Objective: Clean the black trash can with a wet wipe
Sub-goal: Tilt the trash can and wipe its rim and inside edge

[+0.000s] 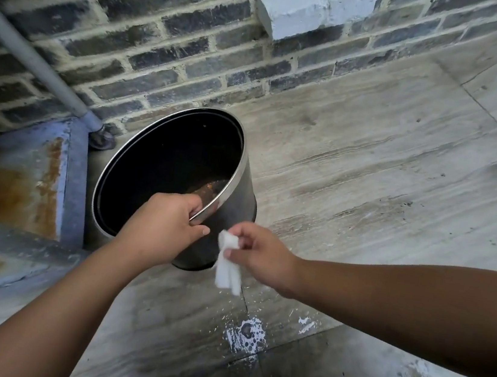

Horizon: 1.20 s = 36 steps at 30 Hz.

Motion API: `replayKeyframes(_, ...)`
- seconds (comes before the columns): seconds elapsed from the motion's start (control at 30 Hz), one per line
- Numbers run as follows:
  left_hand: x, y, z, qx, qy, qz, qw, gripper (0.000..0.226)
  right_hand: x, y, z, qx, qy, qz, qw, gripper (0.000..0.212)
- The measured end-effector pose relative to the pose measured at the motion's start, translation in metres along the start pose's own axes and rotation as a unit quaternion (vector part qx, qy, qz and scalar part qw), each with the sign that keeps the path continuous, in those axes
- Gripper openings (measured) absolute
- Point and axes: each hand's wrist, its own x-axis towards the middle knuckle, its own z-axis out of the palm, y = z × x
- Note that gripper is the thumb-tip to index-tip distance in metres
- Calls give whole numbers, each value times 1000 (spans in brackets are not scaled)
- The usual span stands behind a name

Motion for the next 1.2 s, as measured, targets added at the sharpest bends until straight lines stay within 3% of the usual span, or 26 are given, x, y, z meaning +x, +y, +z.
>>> replayKeyframes(0.17,-9,-15,0,-4,-5,22,1000,37,29,-26,-45,170,172,0,970,19)
replayKeyframes(0.3,-15,-13,0,27,7,51,998,36,65,-66,-66,124,284,-75,948,25)
replayKeyframes(0.4,-21,-19,-13,16,-41,70,997,32,78,-84,-63,96,260,-93,956,23)
replayKeyframes(0.5,-30,-48,-30,124,-52,122,983,56,77,-78,-55,21,208,-104,972,35)
replayKeyframes(0.57,-40,-65,-38,163,-27,134,977,43,74,-72,-53,-15,210,-120,970,35)
replayKeyframes(0.67,-48,-72,-33,182,-13,167,969,74,68,-68,-51,8,233,-138,962,28)
replayKeyframes(0.87,-47,-67,-26,180,7,140,974,26,53,-67,-40,10,260,-157,953,28)
replayKeyframes(1.2,-28,3,9,189,62,1,980,30,41,-70,-29,-46,268,-154,950,28)
